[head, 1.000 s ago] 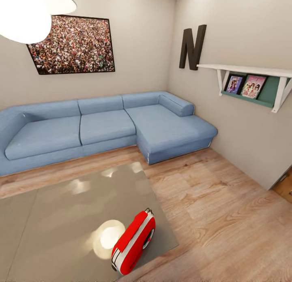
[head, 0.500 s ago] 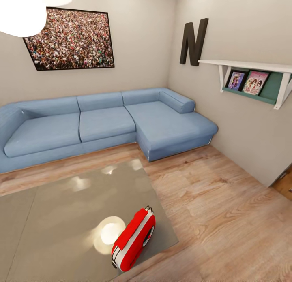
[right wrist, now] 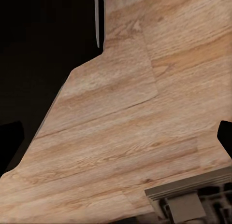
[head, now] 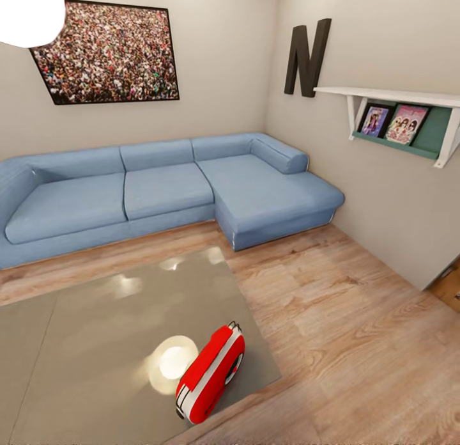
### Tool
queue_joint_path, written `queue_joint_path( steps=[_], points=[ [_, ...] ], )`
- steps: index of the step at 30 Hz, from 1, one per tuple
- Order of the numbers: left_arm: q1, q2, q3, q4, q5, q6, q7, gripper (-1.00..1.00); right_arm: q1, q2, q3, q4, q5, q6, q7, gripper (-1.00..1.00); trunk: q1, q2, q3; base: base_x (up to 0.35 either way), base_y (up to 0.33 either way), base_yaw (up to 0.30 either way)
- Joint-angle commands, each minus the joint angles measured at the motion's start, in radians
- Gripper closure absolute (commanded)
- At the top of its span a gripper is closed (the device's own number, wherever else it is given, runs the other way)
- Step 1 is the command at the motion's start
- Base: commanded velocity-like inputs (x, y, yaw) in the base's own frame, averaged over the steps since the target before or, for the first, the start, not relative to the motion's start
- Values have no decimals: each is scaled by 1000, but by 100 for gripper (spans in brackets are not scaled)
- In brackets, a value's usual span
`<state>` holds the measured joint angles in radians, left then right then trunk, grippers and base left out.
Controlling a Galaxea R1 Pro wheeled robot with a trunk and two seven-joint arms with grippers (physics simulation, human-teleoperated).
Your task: Turn on the radio receiver that's on the table in the living room.
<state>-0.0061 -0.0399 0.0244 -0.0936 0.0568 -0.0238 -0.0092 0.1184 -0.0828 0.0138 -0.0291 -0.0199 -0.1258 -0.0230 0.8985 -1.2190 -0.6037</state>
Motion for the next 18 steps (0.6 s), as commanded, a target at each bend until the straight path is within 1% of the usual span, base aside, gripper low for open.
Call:
queue_joint_path(
  steps=[1,18],
  points=[
    [0,0,0,0,0,0,0,-100,0,0,0,0,0,0,0,-100,0,0,-2,0,0,0],
    [0,0,-1,0,0,-3,0,-100,0,0,0,0,0,0,0,-100,0,0,-29,0,0,0]
  ],
)
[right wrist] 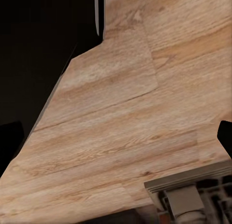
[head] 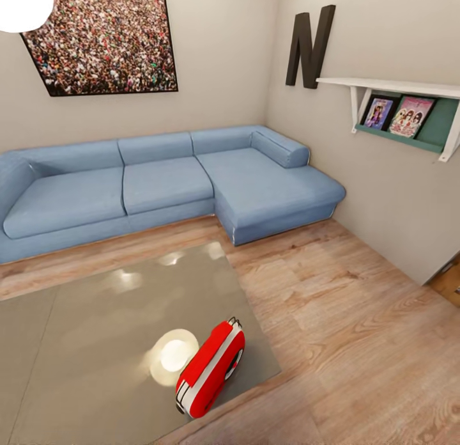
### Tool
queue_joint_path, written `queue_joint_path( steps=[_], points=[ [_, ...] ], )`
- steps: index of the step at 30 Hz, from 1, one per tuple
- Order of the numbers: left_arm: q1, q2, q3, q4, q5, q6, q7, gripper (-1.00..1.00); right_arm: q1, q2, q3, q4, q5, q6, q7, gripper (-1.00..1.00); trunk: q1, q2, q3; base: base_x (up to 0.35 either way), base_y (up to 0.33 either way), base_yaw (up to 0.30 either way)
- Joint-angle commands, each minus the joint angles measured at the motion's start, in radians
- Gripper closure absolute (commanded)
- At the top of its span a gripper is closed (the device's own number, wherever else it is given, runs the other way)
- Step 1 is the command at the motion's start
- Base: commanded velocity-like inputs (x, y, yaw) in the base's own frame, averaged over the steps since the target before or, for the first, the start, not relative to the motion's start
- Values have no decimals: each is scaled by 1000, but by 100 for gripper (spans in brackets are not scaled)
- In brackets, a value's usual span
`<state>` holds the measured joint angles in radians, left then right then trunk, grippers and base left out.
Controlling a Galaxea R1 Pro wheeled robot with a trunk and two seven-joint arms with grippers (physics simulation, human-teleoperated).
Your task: Turn on the radio receiver that's on the table in the living room.
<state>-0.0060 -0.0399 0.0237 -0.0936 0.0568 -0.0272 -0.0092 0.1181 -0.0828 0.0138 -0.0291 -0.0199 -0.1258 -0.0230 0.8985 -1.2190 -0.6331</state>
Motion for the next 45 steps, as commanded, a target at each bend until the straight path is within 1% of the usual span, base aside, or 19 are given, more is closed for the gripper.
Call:
queue_joint_path(
  steps=[1,21,23,25,29,35,45],
  points=[
    [0,0,0,0,0,0,0,-100,0,0,0,0,0,0,0,-100,0,0,-2,0,0,0],
    [0,1,0,-1,0,-2,0,-100,0,3,1,0,2,0,0,-100,0,0,-34,0,0,0],
    [0,0,-1,-1,0,-2,0,-100,0,4,0,0,16,0,-1,-100,0,0,-38,0,0,0],
    [0,0,-1,-1,0,-2,0,-100,0,4,0,0,40,-1,-1,-100,0,0,-41,0,0,0],
    [0,0,-1,-2,0,-2,0,-100,0,5,0,0,56,-2,-2,-100,0,0,-47,0,0,0],
    [0,0,0,-2,0,-2,0,-100,0,4,-2,0,59,-5,-3,-100,0,0,-56,0,0,0],
    [0,0,-1,-2,0,-2,0,-100,0,3,-5,0,51,-9,-3,-100,0,0,-57,0,0,0]
  ],
)
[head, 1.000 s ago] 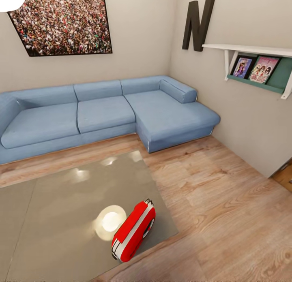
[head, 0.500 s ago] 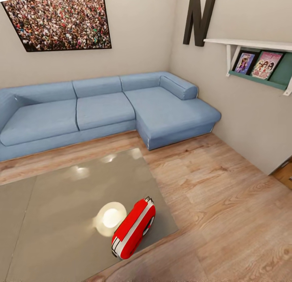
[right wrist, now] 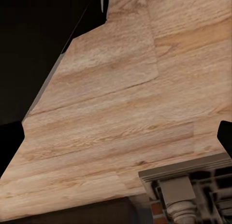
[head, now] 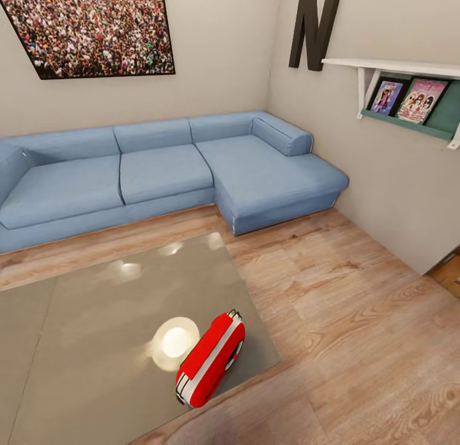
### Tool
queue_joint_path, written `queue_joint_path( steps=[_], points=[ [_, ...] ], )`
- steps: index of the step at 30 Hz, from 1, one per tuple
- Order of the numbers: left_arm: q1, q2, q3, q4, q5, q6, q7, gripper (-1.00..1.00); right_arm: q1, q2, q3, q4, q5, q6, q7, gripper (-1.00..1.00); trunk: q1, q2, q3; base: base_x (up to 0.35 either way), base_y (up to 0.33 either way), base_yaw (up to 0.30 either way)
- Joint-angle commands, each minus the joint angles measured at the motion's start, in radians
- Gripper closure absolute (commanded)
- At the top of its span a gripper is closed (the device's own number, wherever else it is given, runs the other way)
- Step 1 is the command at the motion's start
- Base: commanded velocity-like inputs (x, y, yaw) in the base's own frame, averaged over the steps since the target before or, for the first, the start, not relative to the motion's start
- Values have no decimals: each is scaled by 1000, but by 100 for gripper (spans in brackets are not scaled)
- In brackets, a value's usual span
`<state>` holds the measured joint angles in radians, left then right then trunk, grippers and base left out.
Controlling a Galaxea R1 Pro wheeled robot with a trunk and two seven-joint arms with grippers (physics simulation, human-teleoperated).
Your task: Turn on the radio receiver that's on the table in the living room.
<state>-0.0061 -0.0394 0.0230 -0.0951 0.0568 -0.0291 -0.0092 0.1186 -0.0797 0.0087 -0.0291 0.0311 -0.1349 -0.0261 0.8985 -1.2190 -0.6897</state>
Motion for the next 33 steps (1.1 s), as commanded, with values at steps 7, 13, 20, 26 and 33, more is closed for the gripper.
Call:
queue_joint_path(
  steps=[7,13,20,26,33],
  points=[
    [0,0,0,0,-1,0,-1,-100,0,0,-1,0,0,0,0,-100,0,0,0,0,154,0],
    [0,0,0,0,-2,0,-2,-100,0,0,-1,0,0,0,0,-100,0,0,0,0,291,0],
    [0,1,0,0,-2,0,-2,-100,0,0,-1,0,0,0,0,-100,0,0,0,0,135,0],
    [0,1,0,0,-1,0,0,-100,0,0,-1,0,-1,1,0,-100,0,0,0,0,17,0],
    [0,1,0,-1,0,0,0,-100,0,0,-1,0,-3,1,0,-100,0,0,0,0,2,0]
  ],
)
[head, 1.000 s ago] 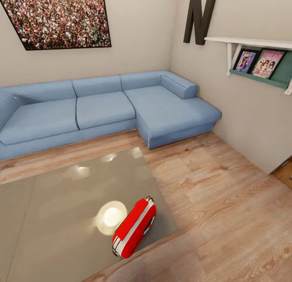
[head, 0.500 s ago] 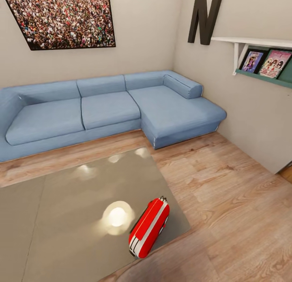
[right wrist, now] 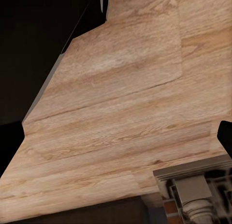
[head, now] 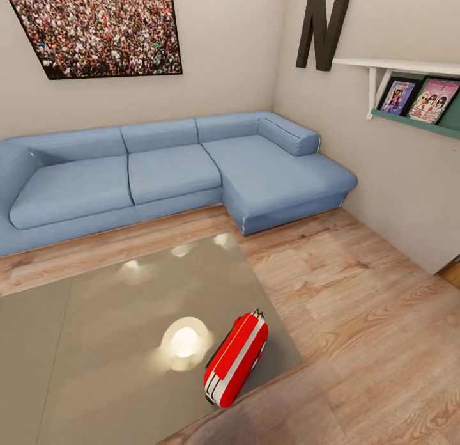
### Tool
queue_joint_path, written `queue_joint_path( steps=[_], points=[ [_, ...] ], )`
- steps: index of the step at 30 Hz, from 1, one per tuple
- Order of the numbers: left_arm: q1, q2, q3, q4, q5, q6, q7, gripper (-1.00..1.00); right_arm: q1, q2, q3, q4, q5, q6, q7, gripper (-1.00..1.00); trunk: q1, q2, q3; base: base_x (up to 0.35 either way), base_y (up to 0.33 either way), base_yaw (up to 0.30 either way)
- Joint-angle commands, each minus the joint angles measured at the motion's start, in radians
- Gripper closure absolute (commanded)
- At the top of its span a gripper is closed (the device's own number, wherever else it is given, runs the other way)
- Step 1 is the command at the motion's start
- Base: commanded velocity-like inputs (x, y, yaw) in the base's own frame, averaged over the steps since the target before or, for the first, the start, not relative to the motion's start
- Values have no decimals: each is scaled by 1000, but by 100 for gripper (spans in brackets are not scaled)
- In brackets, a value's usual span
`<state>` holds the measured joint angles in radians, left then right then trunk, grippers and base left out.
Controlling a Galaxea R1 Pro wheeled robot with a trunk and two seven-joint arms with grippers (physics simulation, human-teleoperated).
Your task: Turn on the radio receiver that's on the table in the living room.
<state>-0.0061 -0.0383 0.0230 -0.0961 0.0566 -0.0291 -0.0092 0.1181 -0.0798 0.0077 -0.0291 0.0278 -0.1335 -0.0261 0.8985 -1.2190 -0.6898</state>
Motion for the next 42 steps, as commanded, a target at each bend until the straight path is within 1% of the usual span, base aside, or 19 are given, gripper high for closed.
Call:
queue_joint_path(
  steps=[1,25,27,30,31,34,42],
  points=[
    [0,0,0,0,0,0,0,-100,0,0,0,0,0,0,0,-100,0,0,0,0,0,0],
    [0,-1,-3,-13,0,-3,0,-100,0,0,0,-2,3,-4,-2,-100,0,0,0,0,0,0],
    [12,-11,-10,-2,-6,-14,4,-100,12,-8,-12,10,6,-16,-13,-100,0,0,0,0,0,0],
    [28,-11,-10,11,-6,-31,4,-100,29,-8,-29,27,6,-33,-16,-100,0,0,0,0,0,0],
    [22,-10,-10,9,-6,-37,3,-100,35,-8,-35,33,6,-38,-15,-100,0,0,0,0,0,0],
    [12,-5,-10,6,-6,-40,2,-100,34,-7,-31,44,5,-55,-13,-100,0,0,0,0,0,0],
    [8,-2,-13,6,-6,-40,2,-100,32,-7,-28,3,4,-94,-12,-100,0,0,0,0,0,0]
  ],
)
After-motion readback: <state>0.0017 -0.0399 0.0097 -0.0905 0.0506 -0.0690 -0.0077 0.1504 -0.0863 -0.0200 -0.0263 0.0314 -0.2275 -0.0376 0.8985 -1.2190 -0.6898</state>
